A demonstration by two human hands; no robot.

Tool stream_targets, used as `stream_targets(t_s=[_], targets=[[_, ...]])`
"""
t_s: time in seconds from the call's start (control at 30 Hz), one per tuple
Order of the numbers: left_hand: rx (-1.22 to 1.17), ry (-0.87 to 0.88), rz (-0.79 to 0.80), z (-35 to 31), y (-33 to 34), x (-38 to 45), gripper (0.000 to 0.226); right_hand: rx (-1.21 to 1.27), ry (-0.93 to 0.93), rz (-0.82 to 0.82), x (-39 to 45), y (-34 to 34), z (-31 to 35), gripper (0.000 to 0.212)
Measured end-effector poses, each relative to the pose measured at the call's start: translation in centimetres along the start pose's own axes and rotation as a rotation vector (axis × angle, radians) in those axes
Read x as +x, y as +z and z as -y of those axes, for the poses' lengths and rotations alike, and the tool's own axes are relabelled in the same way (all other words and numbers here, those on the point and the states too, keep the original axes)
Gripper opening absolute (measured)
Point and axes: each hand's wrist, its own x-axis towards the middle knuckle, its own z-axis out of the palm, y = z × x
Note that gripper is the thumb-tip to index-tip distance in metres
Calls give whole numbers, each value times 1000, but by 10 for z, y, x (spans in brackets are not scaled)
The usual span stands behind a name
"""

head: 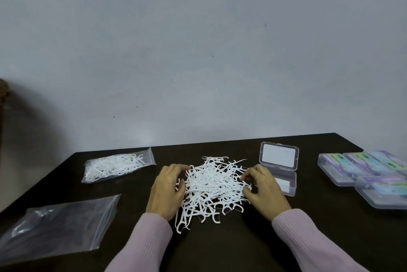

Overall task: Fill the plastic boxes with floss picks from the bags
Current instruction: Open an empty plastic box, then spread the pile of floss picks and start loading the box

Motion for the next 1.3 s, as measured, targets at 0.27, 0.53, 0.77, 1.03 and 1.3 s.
stream_targets(t_s=[0.27, 0.53, 0.77, 1.03, 1.3], targets=[[-53, -35, 332, 4, -3, 0, 38, -115, -183, 218, 15, 23, 26, 49], [-82, -18, 272, 2, -4, 1, 35, -290, -275, 163, 23, 23, 24, 30], [40, -83, 357, -6, -13, -1, 51, -314, -372, 164, 15, 24, 26, 42], [-1, -72, 392, -13, -6, -3, 61, -312, -425, 180, 18, 28, 21, 49], [-77, -121, 235, -14, -6, -4, 21, -315, -510, -13, 20, 22, 24, 36]])
